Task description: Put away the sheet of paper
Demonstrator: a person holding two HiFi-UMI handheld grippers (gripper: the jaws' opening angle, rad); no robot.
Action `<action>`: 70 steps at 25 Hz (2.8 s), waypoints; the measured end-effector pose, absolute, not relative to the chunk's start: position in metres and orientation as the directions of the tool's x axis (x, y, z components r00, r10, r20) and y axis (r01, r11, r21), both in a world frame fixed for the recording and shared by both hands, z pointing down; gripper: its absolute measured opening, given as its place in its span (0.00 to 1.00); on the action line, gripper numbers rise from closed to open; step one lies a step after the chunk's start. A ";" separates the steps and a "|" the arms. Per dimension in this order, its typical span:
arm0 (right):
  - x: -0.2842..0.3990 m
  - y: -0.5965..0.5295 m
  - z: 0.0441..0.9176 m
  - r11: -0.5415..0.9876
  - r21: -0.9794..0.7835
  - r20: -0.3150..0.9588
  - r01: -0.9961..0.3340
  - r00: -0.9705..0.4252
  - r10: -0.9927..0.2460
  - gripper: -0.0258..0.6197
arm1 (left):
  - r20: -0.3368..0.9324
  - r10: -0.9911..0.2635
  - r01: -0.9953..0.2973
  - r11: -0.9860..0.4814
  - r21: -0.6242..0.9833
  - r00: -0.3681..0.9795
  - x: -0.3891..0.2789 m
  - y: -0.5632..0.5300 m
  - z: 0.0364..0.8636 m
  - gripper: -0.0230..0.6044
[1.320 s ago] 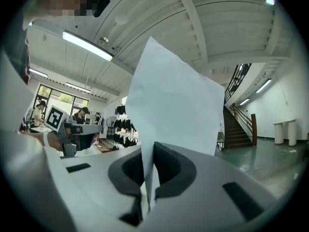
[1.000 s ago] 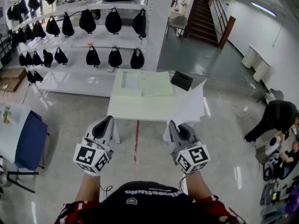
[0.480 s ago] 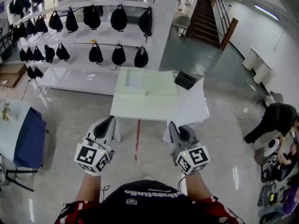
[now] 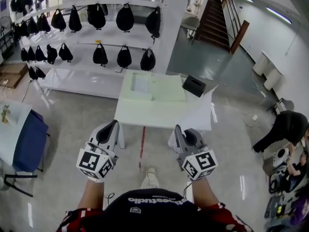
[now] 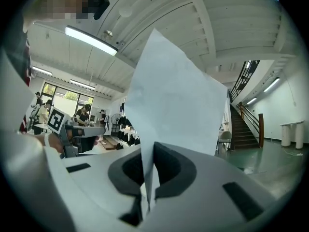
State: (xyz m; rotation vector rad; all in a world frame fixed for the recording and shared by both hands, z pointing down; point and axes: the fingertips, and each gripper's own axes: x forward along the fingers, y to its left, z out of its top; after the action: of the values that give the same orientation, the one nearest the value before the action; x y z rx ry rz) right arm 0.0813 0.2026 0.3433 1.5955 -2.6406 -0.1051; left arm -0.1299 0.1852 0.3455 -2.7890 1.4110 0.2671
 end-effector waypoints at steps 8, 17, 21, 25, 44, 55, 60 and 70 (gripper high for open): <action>0.087 0.155 0.341 0.510 0.075 -0.005 -0.857 -0.512 -0.859 0.04 | -0.155 -0.822 -0.826 -0.562 0.055 0.549 -0.123 0.147 0.341 0.04; 0.108 0.079 0.343 0.557 0.070 0.006 -0.827 -0.558 -0.830 0.04 | -0.148 -0.843 -0.848 -0.528 0.048 0.517 -0.099 0.081 0.339 0.04; 0.118 0.049 0.347 0.577 0.068 0.019 -0.814 -0.578 -0.816 0.04 | -0.133 -0.853 -0.857 -0.513 0.045 0.504 -0.088 0.052 0.341 0.04; 0.132 0.024 0.350 0.589 0.050 0.021 -0.806 -0.589 -0.808 0.04 | -0.127 -0.858 -0.862 -0.506 0.043 0.497 -0.072 0.028 0.340 0.04; 0.167 -0.054 0.369 0.673 -0.013 0.025 -0.739 -0.673 -0.739 0.04 | -0.111 -0.880 -0.884 -0.467 0.030 0.461 -0.014 -0.045 0.336 0.04; 0.167 -0.070 0.379 0.689 -0.041 0.032 -0.723 -0.691 -0.723 0.04 | -0.081 -0.892 -0.894 -0.447 0.009 0.445 -0.011 -0.053 0.337 0.04; 0.164 -0.081 0.384 0.683 -0.050 0.046 -0.729 -0.685 -0.727 0.04 | -0.078 -0.890 -0.892 -0.452 0.022 0.449 -0.017 -0.069 0.340 0.04; 0.151 -0.125 0.392 0.661 -0.038 0.088 -0.750 -0.661 -0.745 0.04 | -0.097 -0.867 -0.869 -0.494 0.037 0.489 -0.027 -0.121 0.344 0.04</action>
State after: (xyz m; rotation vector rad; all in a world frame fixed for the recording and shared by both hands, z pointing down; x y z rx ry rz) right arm 0.1514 -0.1250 0.3918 1.2636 -2.8038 0.1093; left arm -0.0266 -0.1209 0.3441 -2.6953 1.5718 0.1608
